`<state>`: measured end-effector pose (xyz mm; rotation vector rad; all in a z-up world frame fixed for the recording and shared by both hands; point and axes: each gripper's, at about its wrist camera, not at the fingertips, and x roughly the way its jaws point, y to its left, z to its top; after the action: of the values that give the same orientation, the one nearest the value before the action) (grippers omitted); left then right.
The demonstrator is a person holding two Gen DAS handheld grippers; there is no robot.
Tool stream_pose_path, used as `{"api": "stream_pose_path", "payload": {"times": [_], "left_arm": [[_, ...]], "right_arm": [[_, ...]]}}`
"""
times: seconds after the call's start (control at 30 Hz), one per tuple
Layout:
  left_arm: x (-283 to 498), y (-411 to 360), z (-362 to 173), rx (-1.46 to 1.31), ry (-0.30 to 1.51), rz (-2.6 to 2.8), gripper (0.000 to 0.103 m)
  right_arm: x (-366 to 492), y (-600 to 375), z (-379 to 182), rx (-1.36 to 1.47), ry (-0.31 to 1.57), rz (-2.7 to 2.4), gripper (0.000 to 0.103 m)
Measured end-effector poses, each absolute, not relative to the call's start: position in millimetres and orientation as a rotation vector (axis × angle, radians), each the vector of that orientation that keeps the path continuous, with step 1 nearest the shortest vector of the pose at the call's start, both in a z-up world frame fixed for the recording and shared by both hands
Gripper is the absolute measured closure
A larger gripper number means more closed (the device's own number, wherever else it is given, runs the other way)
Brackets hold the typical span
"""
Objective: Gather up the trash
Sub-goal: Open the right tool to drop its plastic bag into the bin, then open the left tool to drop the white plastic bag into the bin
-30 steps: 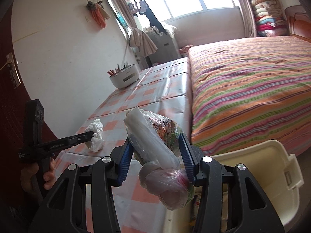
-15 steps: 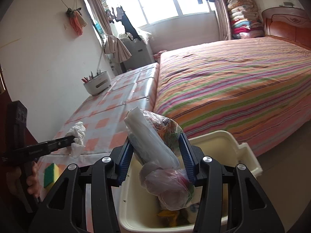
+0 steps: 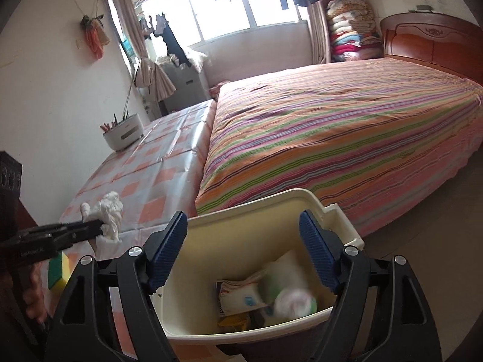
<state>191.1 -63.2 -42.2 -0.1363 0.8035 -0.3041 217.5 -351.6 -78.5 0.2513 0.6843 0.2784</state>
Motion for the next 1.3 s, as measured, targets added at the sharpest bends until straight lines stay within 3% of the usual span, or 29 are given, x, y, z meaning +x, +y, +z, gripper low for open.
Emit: {"api": "stream_pose_path", "payload": {"times": [0.4, 0.9, 1.0, 1.07, 1.1, 1.13, 1.3], "left_arm": [[193, -104, -43, -0.105, 0.82, -0.379, 0.08], [194, -167, -42, 0.026, 0.827, -0.473, 0.078], [195, -173, -42, 0.036, 0.826, -0.467, 0.066], [194, -175, -42, 0.045, 0.818, -0.452, 0.035], [194, -175, -42, 0.051, 0.811, -0.44, 0.03], [193, -175, -42, 0.056, 0.803, -0.429, 0.026], [188, -171, -43, 0.071, 0.823, -0.427, 0.025]], "right_arm": [[209, -395, -74, 0.481, 0.615, 0.227, 0.025], [207, -402, -82, 0.561, 0.59, 0.222, 0.025], [207, -406, -84, 0.569, 0.585, 0.221, 0.024], [206, -410, -87, 0.573, 0.586, 0.219, 0.024], [206, -410, -87, 0.576, 0.585, 0.217, 0.024], [206, -410, -88, 0.58, 0.585, 0.217, 0.023], [208, -407, -89, 0.579, 0.589, 0.225, 0.023]]}}
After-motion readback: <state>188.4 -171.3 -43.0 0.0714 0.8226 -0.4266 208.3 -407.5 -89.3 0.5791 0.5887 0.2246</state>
